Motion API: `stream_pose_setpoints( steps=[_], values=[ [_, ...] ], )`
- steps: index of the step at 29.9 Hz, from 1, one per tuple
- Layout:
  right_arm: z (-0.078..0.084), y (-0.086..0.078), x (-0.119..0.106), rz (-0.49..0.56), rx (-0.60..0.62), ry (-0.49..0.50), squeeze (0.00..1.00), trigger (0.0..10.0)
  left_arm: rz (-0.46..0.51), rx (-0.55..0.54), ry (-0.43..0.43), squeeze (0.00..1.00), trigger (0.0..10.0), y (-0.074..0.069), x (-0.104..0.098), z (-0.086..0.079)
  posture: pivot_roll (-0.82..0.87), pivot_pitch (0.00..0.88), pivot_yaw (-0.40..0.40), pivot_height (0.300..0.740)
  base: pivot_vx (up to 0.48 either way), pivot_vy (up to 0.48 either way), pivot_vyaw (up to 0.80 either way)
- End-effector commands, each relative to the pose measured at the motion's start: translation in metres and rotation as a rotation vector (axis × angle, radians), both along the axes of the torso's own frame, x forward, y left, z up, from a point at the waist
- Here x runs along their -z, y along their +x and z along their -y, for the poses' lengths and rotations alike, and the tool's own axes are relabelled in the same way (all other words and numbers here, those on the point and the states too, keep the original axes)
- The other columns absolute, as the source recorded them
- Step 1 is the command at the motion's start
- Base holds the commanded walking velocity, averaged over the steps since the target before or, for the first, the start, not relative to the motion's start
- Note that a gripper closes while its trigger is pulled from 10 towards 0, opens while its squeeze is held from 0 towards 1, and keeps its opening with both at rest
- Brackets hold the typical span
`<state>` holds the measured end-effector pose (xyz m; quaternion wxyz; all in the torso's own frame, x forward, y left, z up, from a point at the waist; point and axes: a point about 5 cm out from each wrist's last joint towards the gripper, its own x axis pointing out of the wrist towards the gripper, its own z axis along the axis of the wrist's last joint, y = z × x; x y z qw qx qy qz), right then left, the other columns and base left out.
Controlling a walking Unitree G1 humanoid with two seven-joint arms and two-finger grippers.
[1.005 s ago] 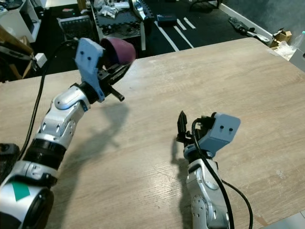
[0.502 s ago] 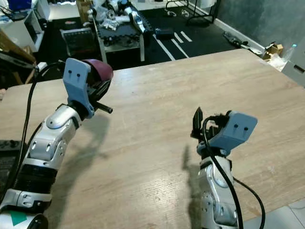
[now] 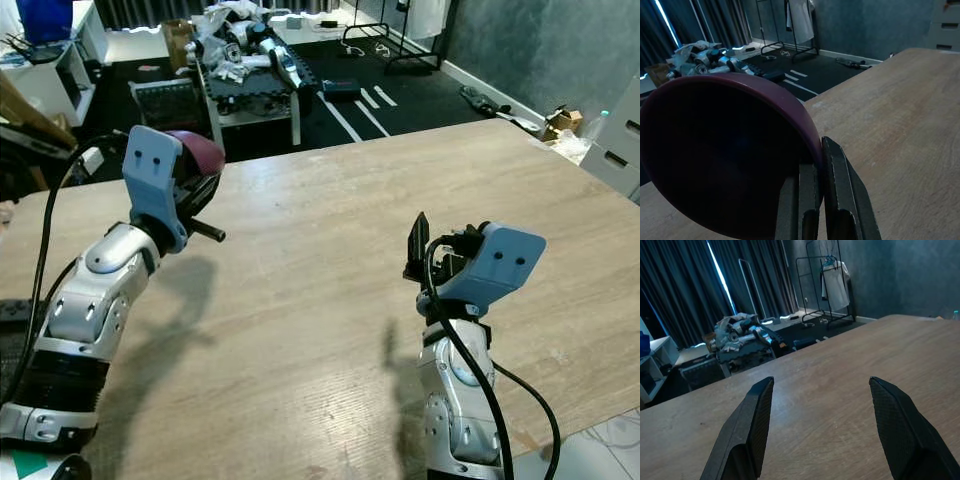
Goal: Setting the table
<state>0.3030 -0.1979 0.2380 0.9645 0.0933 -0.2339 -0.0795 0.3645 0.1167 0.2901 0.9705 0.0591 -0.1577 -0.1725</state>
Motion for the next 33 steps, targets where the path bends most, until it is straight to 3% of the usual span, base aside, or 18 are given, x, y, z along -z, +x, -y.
stream_pose_setpoints(
  steps=[1,17,29,33],
  values=[
    [0.001,0.000,0.008,-0.026,-0.003,0.021,0.00,10.0,-0.008,-0.014,0.010,0.00,10.0,-0.002,0.003,-0.002,0.09,0.101,0.122,0.740,0.000,0.000,0.00],
    [0.002,0.003,0.016,-0.065,-0.004,0.023,0.00,10.0,-0.038,-0.054,0.009,0.00,10.0,-0.002,0.009,-0.004,0.09,0.110,0.117,0.740,0.000,0.000,0.00],
    [0.000,0.004,0.018,-0.073,-0.013,0.024,0.00,10.0,-0.065,-0.082,-0.041,0.00,10.0,-0.001,0.012,-0.007,0.09,0.112,0.115,0.740,0.000,0.000,0.00],
    [-0.001,0.005,0.019,-0.075,-0.018,0.025,0.00,10.0,-0.070,-0.090,-0.049,0.00,10.0,-0.001,0.013,-0.009,0.10,0.112,0.114,0.740,-0.322,0.000,0.00]
  ],
)
